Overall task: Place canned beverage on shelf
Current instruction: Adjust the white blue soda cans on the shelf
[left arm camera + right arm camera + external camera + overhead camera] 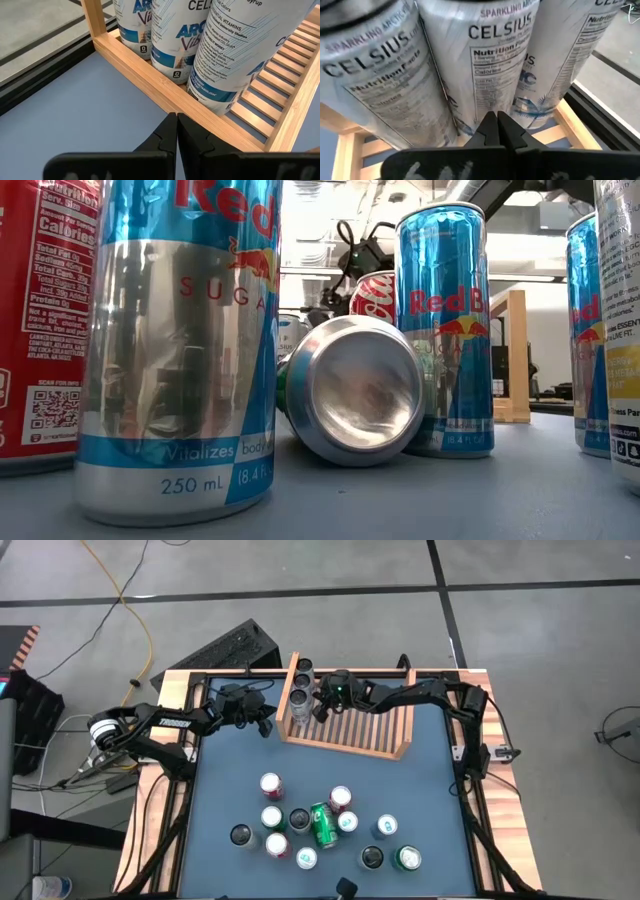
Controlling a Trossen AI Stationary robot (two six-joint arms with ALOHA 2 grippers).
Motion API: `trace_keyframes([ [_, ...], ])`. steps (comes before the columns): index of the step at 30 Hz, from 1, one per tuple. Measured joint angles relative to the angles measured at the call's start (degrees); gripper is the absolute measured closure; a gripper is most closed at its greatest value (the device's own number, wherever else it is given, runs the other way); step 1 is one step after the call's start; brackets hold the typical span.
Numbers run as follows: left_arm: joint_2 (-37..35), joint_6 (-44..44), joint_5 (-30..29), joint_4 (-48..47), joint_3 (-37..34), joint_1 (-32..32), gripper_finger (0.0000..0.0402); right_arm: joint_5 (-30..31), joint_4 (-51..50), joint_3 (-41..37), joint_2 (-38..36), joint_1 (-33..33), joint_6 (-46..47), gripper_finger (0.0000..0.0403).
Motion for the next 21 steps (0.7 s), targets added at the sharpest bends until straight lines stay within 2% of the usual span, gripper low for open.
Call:
trace_keyframes([
  [7, 0.0, 0.0, 0.0, 0.0, 0.0, 0.0, 0.0402, 0.2, -0.1, 0.0, 0.0, -0.1, -0.5, 0.0403],
  [13, 0.0, 0.4, 0.0, 0.2, 0.0, 0.0, 0.0402, 7.2, -0.4, 0.7, 0.0, -1.1, 3.1, 0.0403],
  [21, 0.0, 0.4, 0.0, 0.4, 0.0, 0.0, 0.0402, 7.3, -0.7, 3.4, 0.0, -3.4, 7.8, 0.0403],
])
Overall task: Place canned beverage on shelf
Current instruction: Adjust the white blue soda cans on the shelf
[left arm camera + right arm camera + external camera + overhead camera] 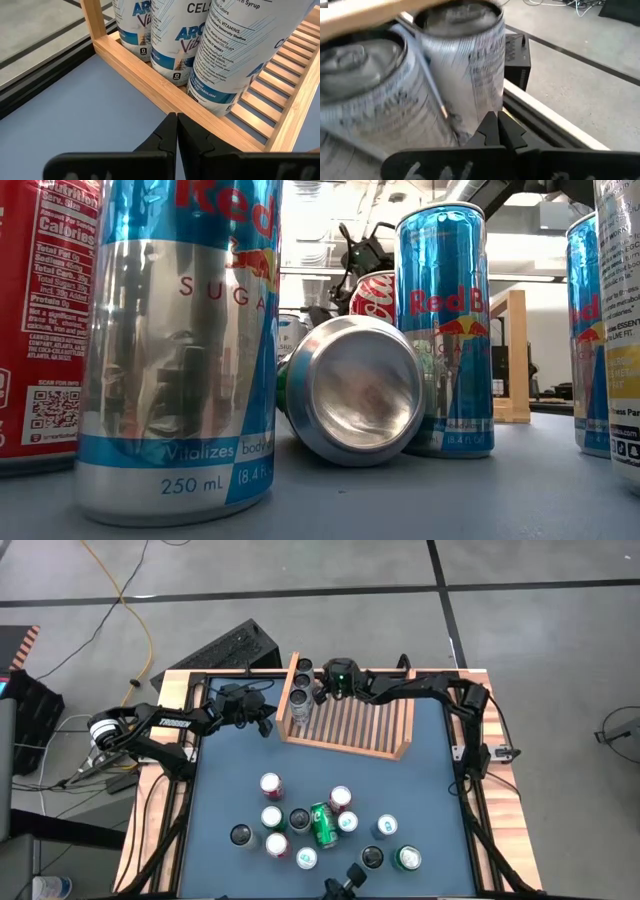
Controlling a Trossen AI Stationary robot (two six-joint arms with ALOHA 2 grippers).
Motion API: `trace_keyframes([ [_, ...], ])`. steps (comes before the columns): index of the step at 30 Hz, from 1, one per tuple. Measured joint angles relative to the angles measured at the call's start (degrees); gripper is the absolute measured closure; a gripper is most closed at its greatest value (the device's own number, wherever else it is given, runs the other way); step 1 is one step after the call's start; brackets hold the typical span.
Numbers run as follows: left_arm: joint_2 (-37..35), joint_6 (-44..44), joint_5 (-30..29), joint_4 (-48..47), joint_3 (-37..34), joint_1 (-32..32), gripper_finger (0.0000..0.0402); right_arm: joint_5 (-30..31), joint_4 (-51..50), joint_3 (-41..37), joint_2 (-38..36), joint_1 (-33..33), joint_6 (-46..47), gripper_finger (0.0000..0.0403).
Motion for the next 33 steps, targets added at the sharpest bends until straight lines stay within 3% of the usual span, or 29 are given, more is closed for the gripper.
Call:
trace_keyframes([
  [8, 0.0, 0.2, 0.0, 0.0, 0.0, 0.0, 0.0402, -0.4, -1.8, 0.6, 0.4, 0.0, -0.2, 0.0403],
  [16, 0.0, 0.2, 0.0, 0.0, 0.0, 0.0, 0.0402, -7.2, -0.3, 1.7, 2.9, -0.7, 0.2, 0.0403],
  [33, 0.0, 0.4, -0.4, 0.0, 0.0, 0.0, 0.0402, -5.5, -6.3, 3.0, 3.3, -1.2, 5.7, 0.0403],
])
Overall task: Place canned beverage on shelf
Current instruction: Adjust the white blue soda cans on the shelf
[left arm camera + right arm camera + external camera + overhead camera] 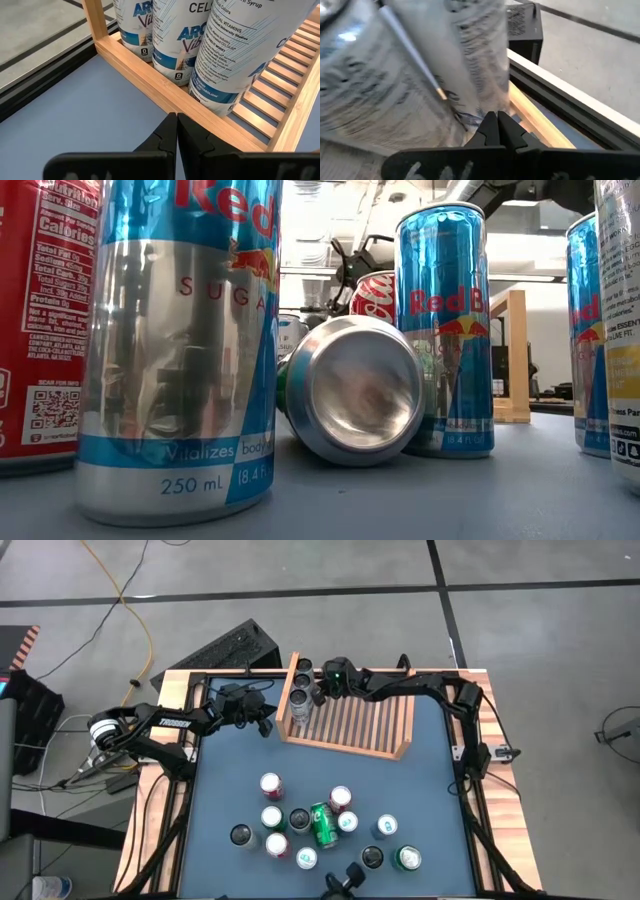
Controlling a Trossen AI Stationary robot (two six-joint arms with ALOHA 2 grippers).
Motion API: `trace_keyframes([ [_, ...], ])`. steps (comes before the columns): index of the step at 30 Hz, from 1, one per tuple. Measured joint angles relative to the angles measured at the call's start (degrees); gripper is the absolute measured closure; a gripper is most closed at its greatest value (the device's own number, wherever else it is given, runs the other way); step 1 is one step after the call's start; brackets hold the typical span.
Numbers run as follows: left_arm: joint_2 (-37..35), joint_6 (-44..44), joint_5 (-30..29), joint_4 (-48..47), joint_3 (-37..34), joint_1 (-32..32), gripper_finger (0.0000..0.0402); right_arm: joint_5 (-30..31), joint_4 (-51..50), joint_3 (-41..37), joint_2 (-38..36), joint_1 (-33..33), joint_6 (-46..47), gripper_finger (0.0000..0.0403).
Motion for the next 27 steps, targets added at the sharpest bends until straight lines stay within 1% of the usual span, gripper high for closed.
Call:
trace_keyframes([
  [2, 0.0, 0.2, 0.0, 0.0, 0.0, 0.0, 0.0402, -0.9, -0.5, 0.0, 0.0, -0.6, 3.0, 0.0403],
  [4, 0.0, 0.4, 0.0, 0.0, 0.0, 0.0, 0.0402, -3.3, -0.7, 0.0, 0.0, -1.2, 5.1, 0.0403],
  [10, 0.0, 0.4, -0.1, 0.3, 0.0, 0.0, 0.0402, -4.7, 0.0, 0.2, 0.0, -1.9, 6.8, 0.0403],
  [14, 0.0, 0.4, -0.2, 1.1, 0.0, 0.0, 0.0402, -6.7, -0.1, 2.0, 0.4, -1.7, 6.3, 0.0403],
  [18, 0.0, 0.4, -0.2, 1.2, 0.0, 0.0, 0.0402, -6.6, -2.4, 3.3, 0.4, -1.7, 5.8, 0.0403],
  [24, 0.0, 0.4, -0.2, 1.1, 0.0, 0.0, 0.0402, -6.5, -3.5, 3.4, 0.3, -1.7, 4.5, 0.0403],
  [27, 0.0, 0.3, 0.1, 0.7, 0.0, 0.0, 0.0402, -6.4, -7.6, 3.3, -1.8, -1.4, 2.8, 0.0403],
])
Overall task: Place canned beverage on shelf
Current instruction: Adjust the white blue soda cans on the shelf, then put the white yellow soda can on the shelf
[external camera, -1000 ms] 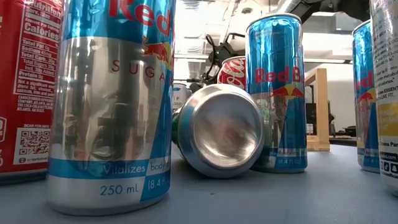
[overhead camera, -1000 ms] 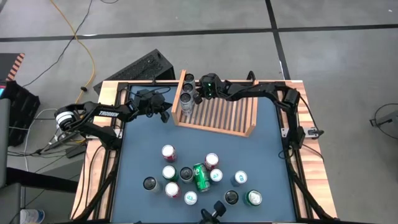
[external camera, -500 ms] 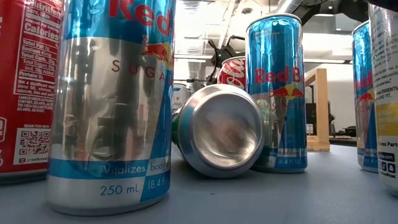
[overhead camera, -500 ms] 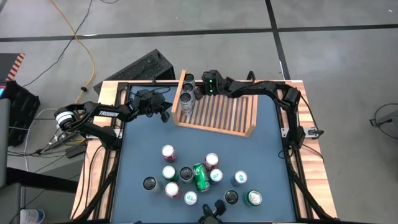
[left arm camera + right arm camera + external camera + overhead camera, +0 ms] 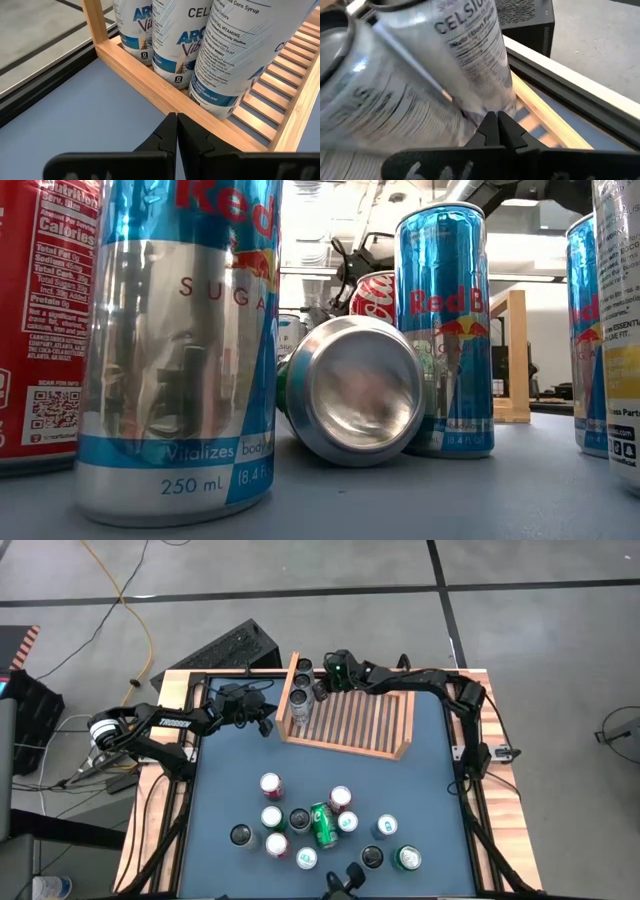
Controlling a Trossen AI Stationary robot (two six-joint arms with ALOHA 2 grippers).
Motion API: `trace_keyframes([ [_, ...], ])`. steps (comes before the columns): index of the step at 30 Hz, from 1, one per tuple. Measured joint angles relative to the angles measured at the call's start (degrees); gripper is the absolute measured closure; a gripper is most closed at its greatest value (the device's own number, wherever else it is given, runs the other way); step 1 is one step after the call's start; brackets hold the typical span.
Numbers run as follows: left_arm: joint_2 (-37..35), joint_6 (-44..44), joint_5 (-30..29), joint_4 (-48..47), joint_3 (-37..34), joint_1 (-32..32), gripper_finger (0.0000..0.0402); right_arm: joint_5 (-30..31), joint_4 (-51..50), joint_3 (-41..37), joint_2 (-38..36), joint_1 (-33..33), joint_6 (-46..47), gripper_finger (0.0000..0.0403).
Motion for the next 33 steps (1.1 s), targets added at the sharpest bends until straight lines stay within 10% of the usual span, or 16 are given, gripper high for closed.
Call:
trace_keyframes([
  [18, -0.5, 2.2, 11.2, -1.8, 0.0, 0.0, 0.0393, 0.6, -47.4, 0.1, -35.4, 17.5, -8.1, 0.0392],
  [33, -21.8, 7.4, 22.7, -22.5, 0.0, -0.1, 0.0223, 0.0, -56.5, 0.0, -36.5, 48.3, 7.4, 0.0221],
])
